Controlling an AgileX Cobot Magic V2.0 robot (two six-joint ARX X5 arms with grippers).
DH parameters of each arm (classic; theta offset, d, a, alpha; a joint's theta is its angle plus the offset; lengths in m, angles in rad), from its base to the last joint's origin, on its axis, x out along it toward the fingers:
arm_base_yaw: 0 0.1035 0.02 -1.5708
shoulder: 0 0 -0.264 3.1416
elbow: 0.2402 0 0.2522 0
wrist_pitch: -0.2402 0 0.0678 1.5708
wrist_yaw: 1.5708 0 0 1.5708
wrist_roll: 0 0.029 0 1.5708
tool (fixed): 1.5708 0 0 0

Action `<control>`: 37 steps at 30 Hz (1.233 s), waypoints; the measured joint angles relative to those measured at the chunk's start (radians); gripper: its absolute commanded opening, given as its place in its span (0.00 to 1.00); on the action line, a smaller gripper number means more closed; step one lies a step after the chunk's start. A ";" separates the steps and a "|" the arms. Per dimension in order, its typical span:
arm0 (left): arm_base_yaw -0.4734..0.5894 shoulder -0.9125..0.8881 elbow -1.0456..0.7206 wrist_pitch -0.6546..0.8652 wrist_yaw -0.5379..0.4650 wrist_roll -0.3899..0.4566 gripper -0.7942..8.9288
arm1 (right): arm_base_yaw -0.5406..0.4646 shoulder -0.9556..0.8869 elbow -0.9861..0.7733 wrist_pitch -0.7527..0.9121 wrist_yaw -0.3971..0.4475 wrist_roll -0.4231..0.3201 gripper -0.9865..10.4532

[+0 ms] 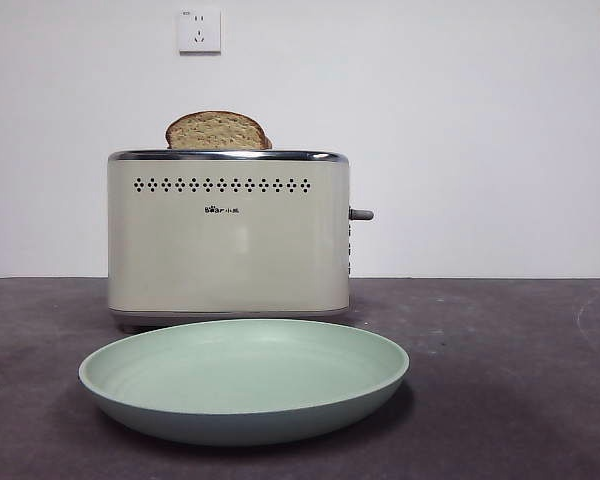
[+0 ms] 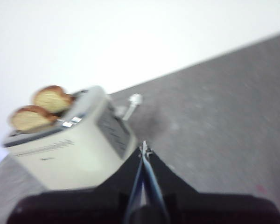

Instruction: Take the bread from the toaster,put the bread on the plate,put the plate on the table

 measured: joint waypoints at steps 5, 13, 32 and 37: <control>0.000 0.145 0.191 -0.008 0.027 0.039 0.08 | 0.000 0.175 0.183 -0.002 -0.130 -0.061 0.09; 0.000 0.476 0.557 -0.113 0.209 0.074 0.30 | 0.000 0.417 0.436 -0.003 -0.334 -0.093 0.32; -0.035 1.415 1.485 -0.661 0.361 0.531 0.42 | 0.000 0.526 0.493 -0.051 -0.388 -0.095 0.31; -0.102 1.553 1.599 -0.702 0.251 0.745 0.41 | 0.000 0.526 0.493 -0.054 -0.388 -0.095 0.31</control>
